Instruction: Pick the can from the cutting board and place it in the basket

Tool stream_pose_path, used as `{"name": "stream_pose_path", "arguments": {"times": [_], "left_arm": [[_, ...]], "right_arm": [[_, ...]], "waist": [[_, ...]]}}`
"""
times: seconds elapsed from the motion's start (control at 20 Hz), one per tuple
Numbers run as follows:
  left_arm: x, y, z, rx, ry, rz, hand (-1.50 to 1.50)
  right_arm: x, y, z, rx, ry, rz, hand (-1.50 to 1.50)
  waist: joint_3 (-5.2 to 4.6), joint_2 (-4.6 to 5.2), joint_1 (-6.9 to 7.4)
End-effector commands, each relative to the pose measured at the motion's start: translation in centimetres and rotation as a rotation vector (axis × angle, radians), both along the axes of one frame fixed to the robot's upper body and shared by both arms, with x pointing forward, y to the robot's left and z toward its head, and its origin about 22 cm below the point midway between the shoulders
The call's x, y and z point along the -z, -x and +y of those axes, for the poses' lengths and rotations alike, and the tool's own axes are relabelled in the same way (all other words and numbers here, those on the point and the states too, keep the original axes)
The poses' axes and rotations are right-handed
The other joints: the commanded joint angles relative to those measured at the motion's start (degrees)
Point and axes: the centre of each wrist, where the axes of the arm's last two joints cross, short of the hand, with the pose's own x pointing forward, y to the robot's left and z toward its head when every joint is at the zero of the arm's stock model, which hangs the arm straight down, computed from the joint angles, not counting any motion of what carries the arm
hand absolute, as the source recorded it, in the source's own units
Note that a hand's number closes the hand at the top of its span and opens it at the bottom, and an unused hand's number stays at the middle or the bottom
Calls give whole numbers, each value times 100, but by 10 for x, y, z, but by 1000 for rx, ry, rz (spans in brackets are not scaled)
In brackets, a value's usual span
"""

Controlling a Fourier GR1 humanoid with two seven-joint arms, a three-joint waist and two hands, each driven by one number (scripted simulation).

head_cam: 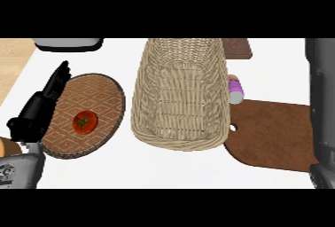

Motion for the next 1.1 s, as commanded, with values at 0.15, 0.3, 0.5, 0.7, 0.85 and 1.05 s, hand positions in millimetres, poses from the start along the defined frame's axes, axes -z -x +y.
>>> {"name": "stream_pose_path", "arguments": {"times": [0.15,0.3,0.5,0.7,0.85,1.05], "left_arm": [[4,-3,-4,12,-11,-9,0],[2,-9,-2,0,-11,1,0],[19,1,7,2,-7,8,0],[2,0,6,7,10,14,0],[-11,-2,2,16,-5,-1,0],[-11,3,-12,9,-1,-16,0]], "right_arm": [[-10,-5,72,-30,84,123,150],[-5,-8,71,-14,130,188,150],[21,-16,94,6,177,269,150],[2,-14,71,82,396,233,150],[23,-15,96,117,499,217,150],[23,-22,78,71,599,211,150]], "waist": [[-1,30,51],[2,25,12],[0,35,39],[2,19,19],[3,26,64],[6,25,70]]}}
